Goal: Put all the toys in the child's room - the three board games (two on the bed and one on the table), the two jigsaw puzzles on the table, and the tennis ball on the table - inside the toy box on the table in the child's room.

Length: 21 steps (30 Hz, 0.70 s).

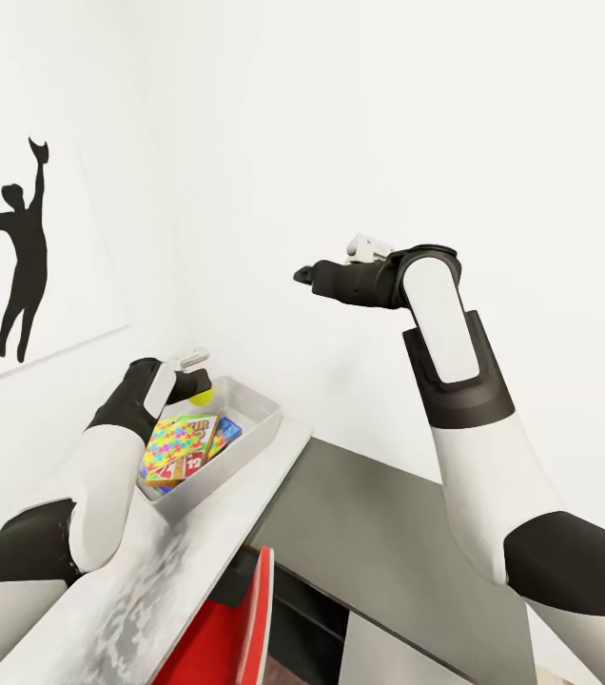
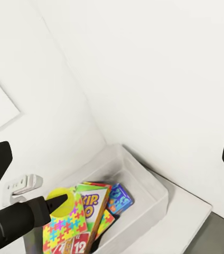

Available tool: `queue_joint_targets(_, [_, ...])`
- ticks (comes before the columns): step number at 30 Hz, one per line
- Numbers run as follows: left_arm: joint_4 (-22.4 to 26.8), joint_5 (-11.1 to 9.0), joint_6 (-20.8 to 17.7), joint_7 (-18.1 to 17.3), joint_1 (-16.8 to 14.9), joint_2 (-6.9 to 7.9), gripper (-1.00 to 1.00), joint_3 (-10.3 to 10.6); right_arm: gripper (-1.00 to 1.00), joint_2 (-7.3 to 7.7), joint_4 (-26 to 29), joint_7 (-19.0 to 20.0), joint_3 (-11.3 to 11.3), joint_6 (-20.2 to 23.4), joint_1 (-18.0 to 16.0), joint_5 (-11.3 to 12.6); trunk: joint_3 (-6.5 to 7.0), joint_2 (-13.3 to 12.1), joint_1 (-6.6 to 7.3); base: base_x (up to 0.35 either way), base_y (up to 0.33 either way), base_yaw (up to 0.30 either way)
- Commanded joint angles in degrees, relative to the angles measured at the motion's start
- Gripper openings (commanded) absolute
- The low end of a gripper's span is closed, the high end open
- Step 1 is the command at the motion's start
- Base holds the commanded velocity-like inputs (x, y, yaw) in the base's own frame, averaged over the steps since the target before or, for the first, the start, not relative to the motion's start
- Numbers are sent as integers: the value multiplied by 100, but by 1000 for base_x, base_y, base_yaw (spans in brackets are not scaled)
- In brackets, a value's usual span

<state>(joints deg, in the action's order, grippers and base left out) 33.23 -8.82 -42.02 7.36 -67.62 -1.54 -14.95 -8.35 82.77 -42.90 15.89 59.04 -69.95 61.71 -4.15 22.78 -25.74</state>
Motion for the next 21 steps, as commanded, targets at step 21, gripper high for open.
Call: queue_joint_targets(21, [8, -43, 144, 46, -6, -54, -100, 22, 100, 0, 11, -59, 1, 20, -3, 54, 11, 14, -4, 0, 0, -29])
